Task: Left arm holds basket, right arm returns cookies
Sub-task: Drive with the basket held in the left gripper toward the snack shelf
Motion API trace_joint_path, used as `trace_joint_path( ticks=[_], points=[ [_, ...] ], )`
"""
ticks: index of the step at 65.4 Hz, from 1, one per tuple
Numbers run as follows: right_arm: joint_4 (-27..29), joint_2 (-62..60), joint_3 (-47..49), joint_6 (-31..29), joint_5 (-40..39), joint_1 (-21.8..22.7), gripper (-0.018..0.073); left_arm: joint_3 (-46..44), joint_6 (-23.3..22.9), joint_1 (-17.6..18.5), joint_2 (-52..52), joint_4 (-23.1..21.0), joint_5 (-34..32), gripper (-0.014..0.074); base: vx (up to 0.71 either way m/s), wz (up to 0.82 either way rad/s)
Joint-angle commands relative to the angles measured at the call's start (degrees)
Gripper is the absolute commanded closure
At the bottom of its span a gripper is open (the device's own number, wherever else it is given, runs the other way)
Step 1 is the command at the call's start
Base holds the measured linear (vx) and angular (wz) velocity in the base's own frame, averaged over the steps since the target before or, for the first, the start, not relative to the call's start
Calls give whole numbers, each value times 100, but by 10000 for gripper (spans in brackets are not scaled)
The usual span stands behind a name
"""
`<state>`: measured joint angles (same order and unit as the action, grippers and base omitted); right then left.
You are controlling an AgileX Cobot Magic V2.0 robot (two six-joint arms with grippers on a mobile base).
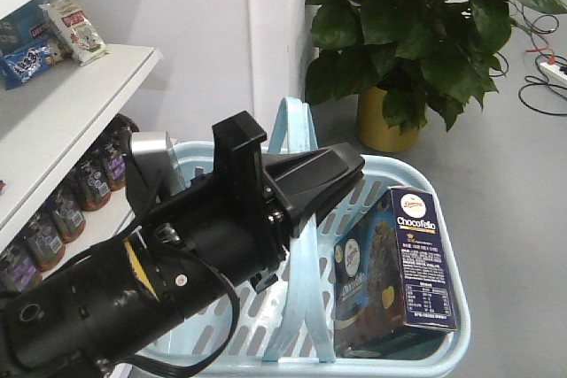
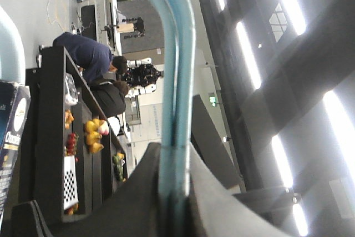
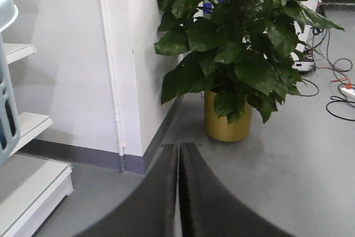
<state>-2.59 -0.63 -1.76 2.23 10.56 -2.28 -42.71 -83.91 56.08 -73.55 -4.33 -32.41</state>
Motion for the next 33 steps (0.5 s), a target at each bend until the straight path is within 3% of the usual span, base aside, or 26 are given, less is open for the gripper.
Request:
trace_joint_path(
  ticks=[1, 33],
  points=[
    [-51, -65, 0, -2, -436, -1, 567, -192, 22, 25, 212, 46, -671, 603, 30, 17],
    [-51, -65, 0, -2, -436, -1, 567, -192, 22, 25, 212, 46, -671, 603, 23, 26]
  ],
)
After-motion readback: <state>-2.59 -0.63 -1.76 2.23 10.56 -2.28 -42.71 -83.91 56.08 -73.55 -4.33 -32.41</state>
